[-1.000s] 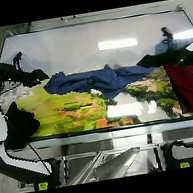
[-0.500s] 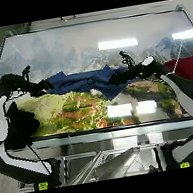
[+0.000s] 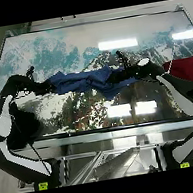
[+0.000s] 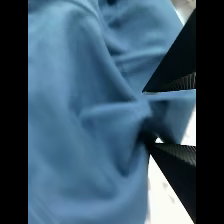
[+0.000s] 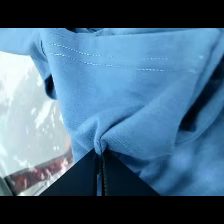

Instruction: Fold the shirts.

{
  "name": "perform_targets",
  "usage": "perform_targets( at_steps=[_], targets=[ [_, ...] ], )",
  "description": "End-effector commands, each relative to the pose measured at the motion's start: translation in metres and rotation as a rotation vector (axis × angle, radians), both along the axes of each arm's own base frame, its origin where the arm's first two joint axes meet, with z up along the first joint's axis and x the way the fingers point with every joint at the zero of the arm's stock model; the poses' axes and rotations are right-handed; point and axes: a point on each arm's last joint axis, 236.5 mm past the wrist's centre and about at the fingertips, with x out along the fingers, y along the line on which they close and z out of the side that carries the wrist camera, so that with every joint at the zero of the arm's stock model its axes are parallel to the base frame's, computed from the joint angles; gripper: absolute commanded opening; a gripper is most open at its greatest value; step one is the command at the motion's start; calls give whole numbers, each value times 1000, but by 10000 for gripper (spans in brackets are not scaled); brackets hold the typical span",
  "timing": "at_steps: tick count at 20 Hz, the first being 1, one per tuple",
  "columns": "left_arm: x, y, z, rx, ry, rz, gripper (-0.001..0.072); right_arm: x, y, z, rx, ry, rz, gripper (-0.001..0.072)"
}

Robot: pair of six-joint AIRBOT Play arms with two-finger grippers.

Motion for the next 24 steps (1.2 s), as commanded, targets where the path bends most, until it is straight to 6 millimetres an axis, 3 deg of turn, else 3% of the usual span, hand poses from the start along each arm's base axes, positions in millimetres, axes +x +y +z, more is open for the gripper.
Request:
perform_targets(
  at_steps=[1,2,3,5,7,9,10,12,14,16,17,19,21,22,24],
  targets=[
    [11,-6,2,3,-21,-13,343,1,2,2,8,-3,-2,18],
    [14,-6,8,-1,-26,-15,140,1,1,2,8,-4,-3,18],
    [17,-7,15,-4,-35,-25,16,2,0,3,9,-6,-6,18],
    [20,-5,29,-14,-41,-43,16,3,-1,12,16,-19,-1,17],
    [23,-11,54,-45,-62,-64,15,0,-2,41,36,-62,21,17],
    [33,-19,104,-69,-179,-86,15,-2,-10,91,63,-151,42,17],
    [35,-27,138,-96,-257,-98,15,-4,-17,127,77,-219,44,17],
    [24,-43,227,-135,-443,-130,15,-17,-35,216,97,-403,32,17],
    [-9,-58,319,-141,-635,-163,15,-47,-58,319,98,-650,-6,17],
    [-60,-69,417,-102,-877,-165,15,-98,-83,421,76,-928,-71,17],
    [-89,-67,468,-73,-1021,-113,15,-130,-97,467,42,-1077,-119,17],
    [-153,-48,562,-31,-1296,75,15,-189,-126,539,-80,-1343,-255,17],
    [-223,-32,626,56,-1542,215,15,-237,-155,588,-198,-1524,-432,17],
    [-252,-30,643,114,-1623,255,15,-255,-162,604,-238,-1593,-491,17],
    [-283,-39,656,204,-1672,264,15,-280,-163,624,-281,-1672,-529,17]
  ],
)
